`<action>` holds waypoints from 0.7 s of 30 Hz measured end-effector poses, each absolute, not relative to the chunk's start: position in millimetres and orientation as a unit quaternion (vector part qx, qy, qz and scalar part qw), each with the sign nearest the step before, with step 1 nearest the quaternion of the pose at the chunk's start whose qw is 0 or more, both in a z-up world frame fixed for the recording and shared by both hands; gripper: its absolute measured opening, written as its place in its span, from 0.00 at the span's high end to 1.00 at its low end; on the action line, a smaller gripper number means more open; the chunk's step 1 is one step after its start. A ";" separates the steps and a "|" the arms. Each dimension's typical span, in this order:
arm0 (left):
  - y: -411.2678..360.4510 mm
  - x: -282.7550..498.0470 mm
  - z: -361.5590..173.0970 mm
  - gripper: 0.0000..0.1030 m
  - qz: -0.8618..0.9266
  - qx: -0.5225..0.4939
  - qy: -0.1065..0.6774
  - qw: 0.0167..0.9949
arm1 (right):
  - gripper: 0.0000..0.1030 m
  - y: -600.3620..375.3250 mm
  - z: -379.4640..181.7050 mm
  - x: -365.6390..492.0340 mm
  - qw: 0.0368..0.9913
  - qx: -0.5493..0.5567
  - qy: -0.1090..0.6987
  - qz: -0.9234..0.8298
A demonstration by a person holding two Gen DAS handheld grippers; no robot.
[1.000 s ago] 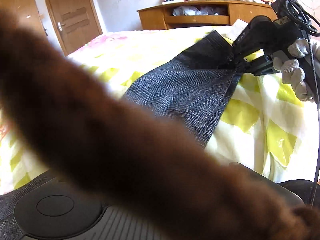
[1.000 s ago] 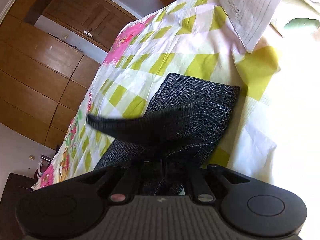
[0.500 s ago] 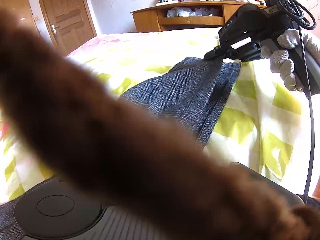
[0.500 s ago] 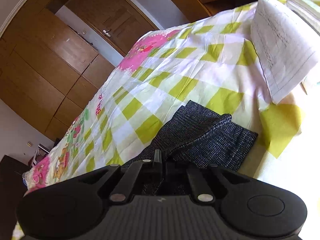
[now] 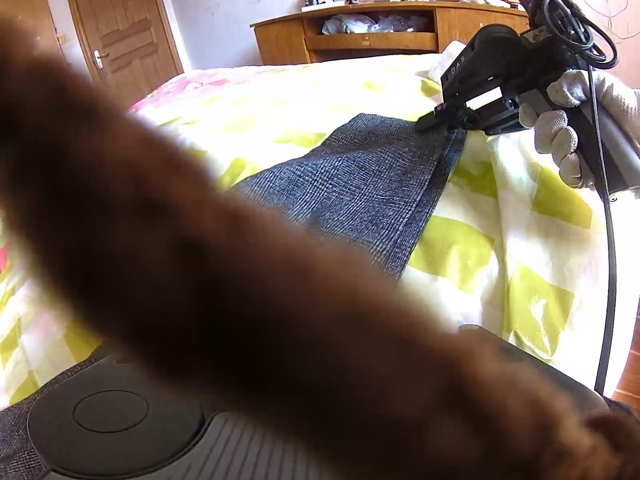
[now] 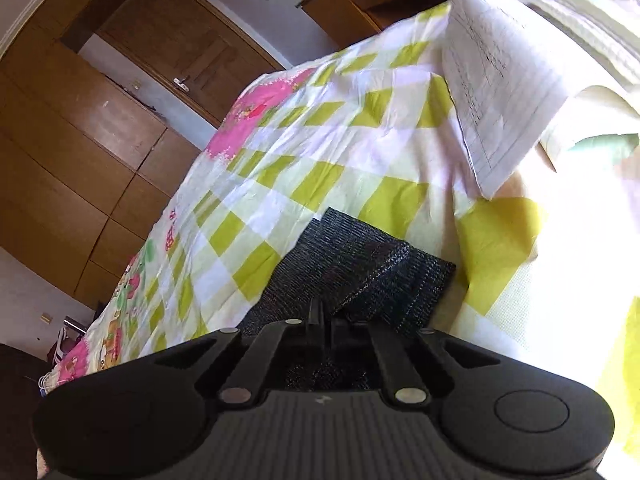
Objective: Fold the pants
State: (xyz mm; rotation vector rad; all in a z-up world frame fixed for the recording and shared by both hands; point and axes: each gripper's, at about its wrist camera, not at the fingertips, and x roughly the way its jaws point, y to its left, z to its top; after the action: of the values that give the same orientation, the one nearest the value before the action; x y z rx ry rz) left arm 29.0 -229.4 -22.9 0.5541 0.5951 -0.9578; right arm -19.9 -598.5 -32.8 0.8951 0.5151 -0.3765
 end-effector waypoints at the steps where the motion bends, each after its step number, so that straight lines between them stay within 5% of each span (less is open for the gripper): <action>1: -229.7 27.7 -22.7 0.56 -0.452 0.260 0.278 0.807 | 0.80 -595.9 -29.4 -22.3 0.860 0.412 0.244 -0.179; 11: -204.8 26.2 -20.7 0.57 -0.439 0.248 0.307 0.807 | 0.75 -591.8 -30.1 -36.6 0.857 0.367 0.286 -0.223; 21: -134.5 23.3 -15.1 0.57 -0.383 0.259 0.314 0.829 | 0.75 -423.7 9.4 -9.4 0.937 0.063 0.340 0.051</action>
State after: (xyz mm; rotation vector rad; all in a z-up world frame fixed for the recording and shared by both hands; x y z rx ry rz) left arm 23.3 -134.5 -15.1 0.5496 0.6662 -0.8121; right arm -9.4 -423.7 9.4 0.1283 0.6956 0.1043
